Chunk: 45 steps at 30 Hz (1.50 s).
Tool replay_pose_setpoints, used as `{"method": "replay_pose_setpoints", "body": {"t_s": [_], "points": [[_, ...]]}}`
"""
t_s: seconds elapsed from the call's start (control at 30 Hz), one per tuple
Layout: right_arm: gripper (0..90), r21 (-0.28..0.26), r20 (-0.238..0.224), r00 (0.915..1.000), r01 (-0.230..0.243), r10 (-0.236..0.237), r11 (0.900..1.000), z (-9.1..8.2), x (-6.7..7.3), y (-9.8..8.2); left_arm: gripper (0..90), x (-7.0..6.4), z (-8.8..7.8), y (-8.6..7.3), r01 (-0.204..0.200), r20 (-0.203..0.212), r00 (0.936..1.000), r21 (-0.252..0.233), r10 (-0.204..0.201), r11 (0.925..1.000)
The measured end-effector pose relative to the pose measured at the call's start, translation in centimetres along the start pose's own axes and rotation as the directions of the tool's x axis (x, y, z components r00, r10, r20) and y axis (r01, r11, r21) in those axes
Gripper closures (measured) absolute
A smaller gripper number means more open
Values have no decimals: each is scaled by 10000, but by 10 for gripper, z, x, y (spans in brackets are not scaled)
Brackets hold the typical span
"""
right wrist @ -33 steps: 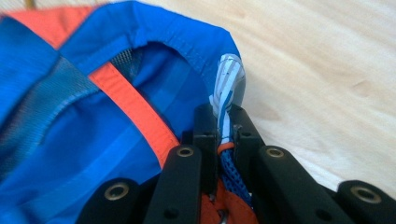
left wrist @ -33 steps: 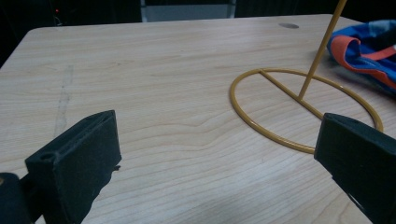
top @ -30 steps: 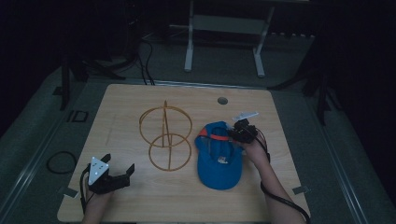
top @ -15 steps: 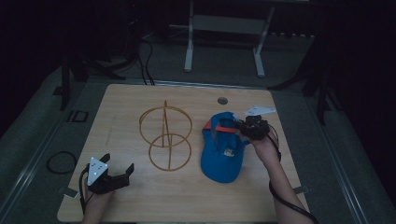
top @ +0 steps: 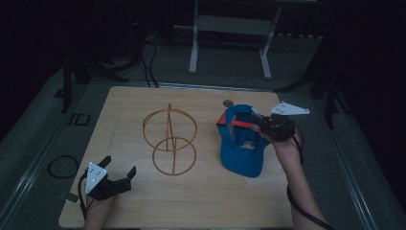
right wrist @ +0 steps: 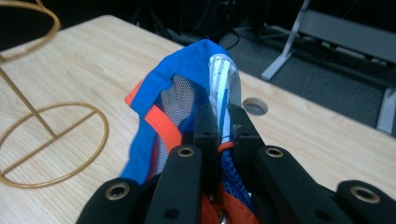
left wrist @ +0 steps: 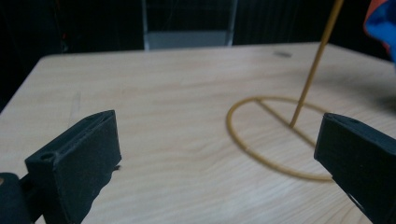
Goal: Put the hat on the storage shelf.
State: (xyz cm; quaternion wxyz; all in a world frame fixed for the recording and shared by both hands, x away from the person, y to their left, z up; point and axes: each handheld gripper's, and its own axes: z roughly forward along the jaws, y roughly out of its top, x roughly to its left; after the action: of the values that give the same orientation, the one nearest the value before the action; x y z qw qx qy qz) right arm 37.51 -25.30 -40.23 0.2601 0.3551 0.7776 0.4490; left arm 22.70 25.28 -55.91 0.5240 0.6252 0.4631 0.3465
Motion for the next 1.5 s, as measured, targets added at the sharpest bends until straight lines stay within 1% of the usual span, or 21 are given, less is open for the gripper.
{"method": "replay_pose_setpoints", "body": {"t_s": [0.1,0.23,0.27,0.3,0.33,0.4,0.47,0.5,0.57,0.6,0.73,0.9,1.0,1.1,1.17,1.23,1.27,1.33,1.43,1.47,1.5], "points": [[846,-290,101,9999,87,-84,9995,-14,1,6,8,-4,-6,10,85,186,9998,-209,-81,9997],[846,-461,209,9995,255,-246,9986,-27,2,13,8,-8,-15,30,155,284,9995,-49,-153,9999],[846,-515,265,9993,293,-280,9982,-30,1,15,8,-9,-18,34,299,435,9986,-142,-292,9995],[846,-583,247,9993,284,-270,9979,-33,0,16,8,-9,-20,38,322,488,9983,-388,-303,9987],[846,-636,181,9997,199,-187,9978,-36,-1,18,8,-11,-23,42,180,505,9986,-581,-150,9981],[846,-789,269,9995,169,-148,9967,-42,-4,19,8,-13,-27,51,-40,496,9987,-655,72,9978],[846,-850,303,9995,101,-75,9963,-47,-6,21,8,-15,-29,60,-14,757,9971,-756,71,9971],[846,-861,330,9994,123,-95,9962,-49,-6,21,8,-17,-30,65,-120,765,9969,-726,175,9973],[846,-852,297,9995,133,-108,9963,-53,-5,23,9,-21,-32,75,-71,1067,9942,-555,130,9984],[845,-864,181,9998,100,-85,9962,-54,-5,23,9,-23,-32,79,-27,1225,9924,-476,85,9989],[846,-1032,-109,9999,-93,82,9946,-58,-5,23,25,-32,-33,98,-159,1560,9876,-197,188,9997],[845,-1175,-182,9998,-31,9,9931,-61,2,24,25,-43,-28,124,-324,2245,9738,-242,370,9992],[844,-1298,-106,9999,-4,-10,9915,-63,5,27,26,-54,-22,137,-784,2381,9675,-361,847,9963],[845,-1383,-158,9999,-38,16,9904,-64,6,29,26,-63,-12,149,-1044,2616,9589,-361,1102,9939],[845,-1365,-102,9999,12,-26,9906,-64,8,30,26,-67,-6,154,-966,2840,9535,-311,1014,9948],[845,-1402,-170,9999,-12,-12,9901,-65,9,30,26,-72,-1,159,-1128,2857,9511,-319,1172,9931],[845,-1404,-102,9999,34,-49,9901,-65,10,31,26,-75,1,162,-1208,2921,9482,-314,1247,9922],[845,-1468,-240,9997,-15,-21,9892,-65,10,32,26,-80,5,166,-1267,3004,9449,-301,1299,9915],[845,-1539,-283,9995,113,-159,9880,-68,14,35,26,-88,12,172,-1520,3145,9367,-312,1541,9879],[845,-1585,-300,9994,121,-171,9873,-69,15,35,26,-90,14,175,-1547,3255,9326,-296,1559,9875],[845,-1594,-313,9993,161,-214,9871,-69,17,36,26,-92,17,178,-1525,3331,9304,-271,1528,9879]]}}
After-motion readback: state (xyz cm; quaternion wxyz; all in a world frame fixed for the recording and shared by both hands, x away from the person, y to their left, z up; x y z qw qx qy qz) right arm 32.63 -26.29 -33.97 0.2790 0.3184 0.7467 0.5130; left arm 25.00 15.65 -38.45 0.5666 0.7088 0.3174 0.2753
